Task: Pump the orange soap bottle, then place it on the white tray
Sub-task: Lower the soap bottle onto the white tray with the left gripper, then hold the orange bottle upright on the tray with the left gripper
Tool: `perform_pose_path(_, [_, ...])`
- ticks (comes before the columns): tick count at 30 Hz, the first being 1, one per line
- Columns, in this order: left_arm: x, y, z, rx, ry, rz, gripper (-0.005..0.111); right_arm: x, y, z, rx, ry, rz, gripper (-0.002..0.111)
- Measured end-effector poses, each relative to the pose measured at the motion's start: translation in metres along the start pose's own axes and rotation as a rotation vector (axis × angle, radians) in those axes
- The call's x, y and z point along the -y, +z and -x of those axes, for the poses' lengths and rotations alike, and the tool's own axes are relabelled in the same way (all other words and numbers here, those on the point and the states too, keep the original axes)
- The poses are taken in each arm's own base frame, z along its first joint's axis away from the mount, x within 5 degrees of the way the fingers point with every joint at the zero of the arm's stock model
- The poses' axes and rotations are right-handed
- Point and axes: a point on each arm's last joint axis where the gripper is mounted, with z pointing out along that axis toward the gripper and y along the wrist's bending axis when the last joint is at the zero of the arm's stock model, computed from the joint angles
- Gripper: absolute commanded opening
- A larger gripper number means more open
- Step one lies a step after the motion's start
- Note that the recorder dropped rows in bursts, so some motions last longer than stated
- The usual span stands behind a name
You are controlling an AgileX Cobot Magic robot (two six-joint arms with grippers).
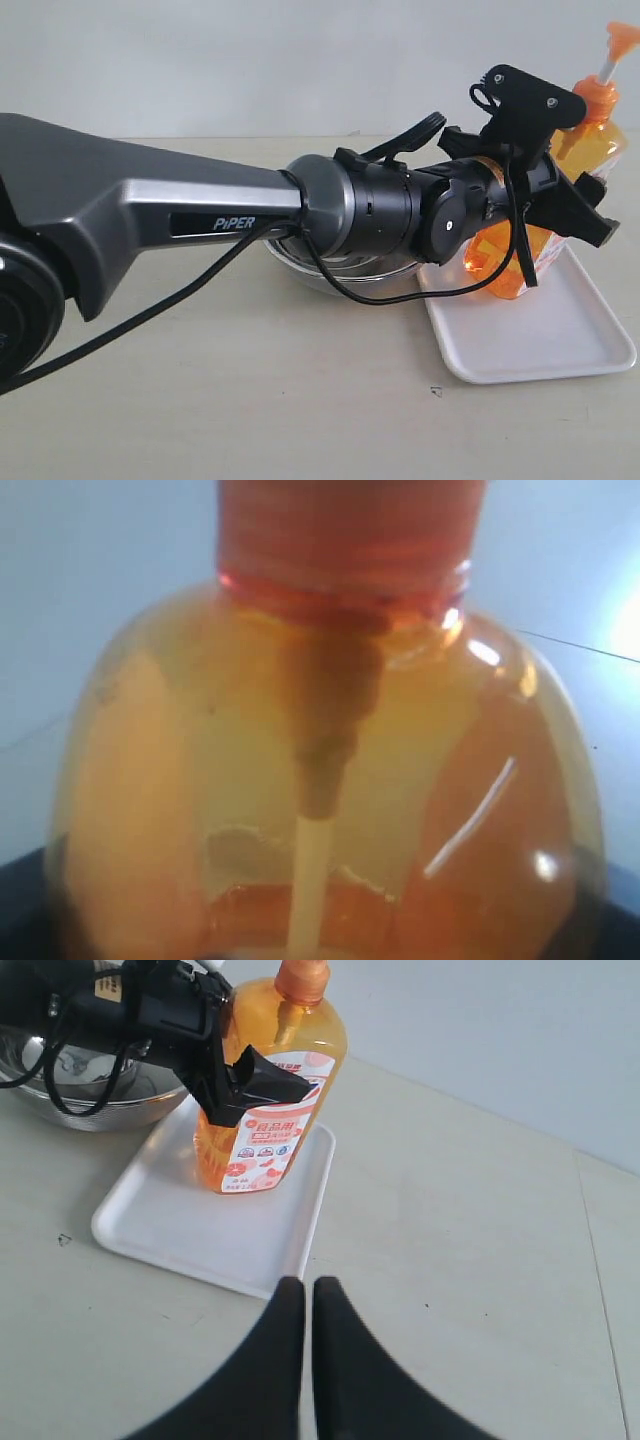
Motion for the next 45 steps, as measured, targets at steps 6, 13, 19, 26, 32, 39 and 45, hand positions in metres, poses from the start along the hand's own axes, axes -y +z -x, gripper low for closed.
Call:
perform_pose_path(6, [0.000, 0.000, -0.001, -0.002, -0.007, 0.001, 0.005, 0.000, 0.000, 0.000, 0.000, -0.024, 0.000, 0.000])
perform_pose_path(13, [-0.004, 0.001, -0.003, -0.021, -0.023, 0.005, 0.005, 0.000, 0.000, 0.000, -0.002, -0.045, 0.000, 0.000])
perform_pose_path(19, [-0.010, 0.000, -0.005, -0.050, -0.054, 0.011, 0.005, 0.000, 0.000, 0.000, -0.002, -0.056, -0.001, 0.000])
perform_pose_path(26, [-0.011, 0.000, -0.006, -0.056, -0.055, 0.011, 0.005, 0.000, 0.000, 0.000, -0.002, -0.064, -0.003, 0.000])
perform_pose_path(32, [-0.010, 0.000, -0.005, -0.063, -0.056, 0.007, 0.005, 0.000, 0.000, 0.000, -0.002, -0.066, -0.003, 0.000])
perform_pose_path(39, [-0.010, 0.000, -0.005, -0.064, -0.056, 0.006, 0.005, 0.000, 0.000, 0.000, -0.002, -0.066, -0.003, 0.000])
perform_pose_path(45, [-0.010, 0.000, -0.004, -0.064, -0.056, 0.005, 0.005, 0.000, 0.000, 0.000, -0.002, -0.066, -0.003, 0.000])
